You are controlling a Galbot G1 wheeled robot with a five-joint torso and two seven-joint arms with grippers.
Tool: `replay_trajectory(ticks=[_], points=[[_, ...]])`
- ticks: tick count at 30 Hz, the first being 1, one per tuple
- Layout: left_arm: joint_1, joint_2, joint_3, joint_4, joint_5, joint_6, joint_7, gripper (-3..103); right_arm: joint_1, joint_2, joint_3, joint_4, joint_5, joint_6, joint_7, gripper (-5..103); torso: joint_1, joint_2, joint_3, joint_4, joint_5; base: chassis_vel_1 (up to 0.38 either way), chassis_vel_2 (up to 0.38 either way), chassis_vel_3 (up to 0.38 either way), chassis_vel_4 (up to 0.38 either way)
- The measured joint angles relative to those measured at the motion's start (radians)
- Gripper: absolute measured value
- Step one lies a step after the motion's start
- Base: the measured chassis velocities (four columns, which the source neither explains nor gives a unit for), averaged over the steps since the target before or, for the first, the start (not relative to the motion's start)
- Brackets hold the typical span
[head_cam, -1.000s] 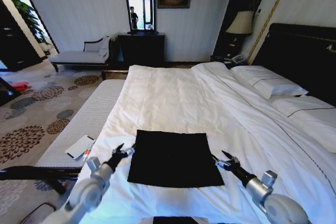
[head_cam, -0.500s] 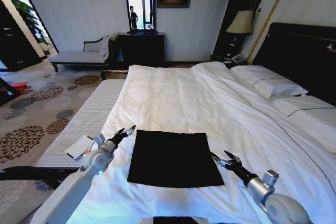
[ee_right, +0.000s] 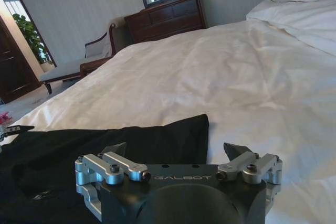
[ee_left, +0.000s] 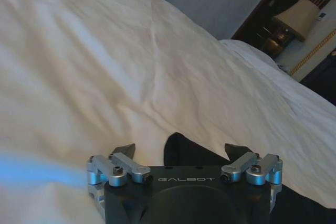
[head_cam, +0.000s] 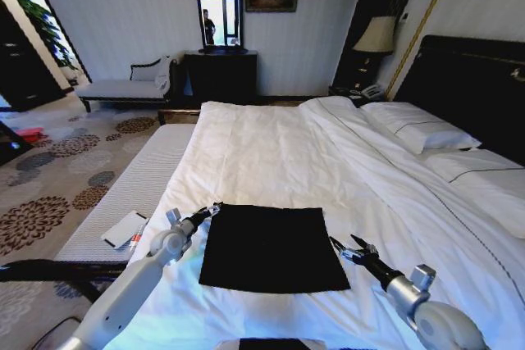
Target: Fold the clothes on the bed.
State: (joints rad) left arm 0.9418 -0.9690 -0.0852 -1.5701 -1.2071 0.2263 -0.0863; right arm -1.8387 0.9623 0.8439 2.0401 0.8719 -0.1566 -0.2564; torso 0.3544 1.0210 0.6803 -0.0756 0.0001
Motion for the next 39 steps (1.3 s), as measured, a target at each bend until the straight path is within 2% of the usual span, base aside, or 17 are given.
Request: replay_trajectory(ticks=[1,3,4,6,9,11,12,15,20,23,24,25,33,34,36,38,39], points=[[0.000,-0.003,0.002,0.000,0.002,0.000,0.001,93,0.001,-0.001,0.000,0.000,0.004,-0.001,0.001,100,0.000,0.000,0.000,0.0000,0.0000,0.000,0.000,0.000,0.000],[0.000,-0.004,0.003,0.000,0.002,-0.001,0.001,93,0.002,-0.001,0.000,0.000,0.005,-0.002,0.002,100,0.000,0.000,0.000,0.0000,0.0000,0.000,0.000,0.000,0.000],[0.003,-0.006,0.007,-0.005,0.005,-0.002,0.004,83,0.004,-0.002,0.000,0.000,0.009,-0.004,0.006,100,0.000,0.000,0.000,0.0001,0.0000,0.000,0.000,0.000,0.000],[0.004,-0.006,0.008,-0.007,0.006,-0.002,0.004,83,0.005,-0.003,0.000,0.000,0.009,-0.004,0.006,100,0.000,0.000,0.000,0.0001,0.0000,0.000,0.000,0.000,0.000],[0.018,-0.006,0.008,-0.015,0.016,-0.008,0.007,66,0.006,-0.003,0.000,-0.001,0.011,-0.005,0.009,100,0.000,0.000,0.000,0.0001,-0.0001,0.000,0.000,0.000,0.000],[0.021,-0.006,0.008,-0.016,0.017,-0.008,0.007,66,0.006,-0.003,0.000,-0.002,0.011,-0.005,0.009,100,0.000,0.000,0.000,0.0001,-0.0001,0.000,0.000,0.000,0.000],[0.027,-0.007,0.004,-0.019,0.019,-0.013,0.007,55,0.005,-0.003,0.000,-0.004,0.011,-0.005,0.009,100,0.000,0.000,0.000,0.0001,-0.0001,0.000,0.000,0.000,0.000],[0.033,-0.010,0.000,-0.022,0.021,-0.017,0.006,49,0.004,-0.002,0.000,-0.007,0.010,-0.005,0.009,100,0.000,0.000,0.000,0.0002,-0.0001,0.000,0.000,0.000,0.000],[0.040,-0.008,-0.001,-0.024,0.025,-0.026,0.003,28,0.004,0.001,-0.002,-0.011,0.006,-0.005,0.010,100,0.000,0.000,0.000,0.0001,-0.0002,0.000,0.000,0.000,0.000],[0.040,-0.005,-0.001,-0.022,0.025,-0.028,0.003,22,0.004,0.001,-0.003,-0.011,0.006,-0.005,0.010,100,0.000,0.000,0.000,0.0000,-0.0002,0.000,0.000,0.000,0.000],[0.039,-0.003,-0.001,-0.019,0.025,-0.029,0.003,11,0.004,0.001,-0.003,-0.011,0.006,-0.005,0.011,100,0.000,0.000,0.000,0.0000,-0.0002,0.000,0.000,0.000,0.000],[0.039,-0.002,-0.003,-0.016,0.026,-0.030,0.003,6,0.005,0.001,-0.003,-0.011,0.005,-0.005,0.011,100,0.000,0.000,0.000,0.0000,-0.0002,0.000,0.000,0.000,0.000],[0.054,0.000,-0.017,-0.018,0.033,-0.034,0.003,2,0.029,-0.012,-0.013,-0.022,0.035,-0.012,0.024,100,0.000,0.000,0.000,-0.0001,-0.0001,0.000,0.000,0.000,0.000],[0.057,0.001,-0.019,-0.020,0.035,-0.036,0.003,2,0.039,-0.020,-0.016,-0.022,0.057,-0.020,0.032,100,0.000,0.000,0.000,-0.0001,0.0000,0.000,0.000,0.000,0.000],[0.064,0.003,-0.021,-0.027,0.042,-0.038,0.001,2,0.091,-0.059,-0.033,-0.019,0.207,-0.077,0.075,100,0.000,0.000,0.000,-0.0001,-0.0003,0.000,0.000,0.000,0.000],[0.065,0.003,-0.022,-0.028,0.043,-0.038,0.001,2,0.099,-0.065,-0.037,-0.020,0.225,-0.083,0.079,100,0.000,0.000,0.000,-0.0002,-0.0001,0.000,0.000,0.000,0.000],[0.068,0.003,-0.022,-0.033,0.047,-0.039,-0.002,2,0.151,-0.098,-0.062,-0.039,0.298,-0.111,0.095,100,0.000,0.000,0.000,0.0002,-0.0002,0.000,0.000,0.000,0.000]])
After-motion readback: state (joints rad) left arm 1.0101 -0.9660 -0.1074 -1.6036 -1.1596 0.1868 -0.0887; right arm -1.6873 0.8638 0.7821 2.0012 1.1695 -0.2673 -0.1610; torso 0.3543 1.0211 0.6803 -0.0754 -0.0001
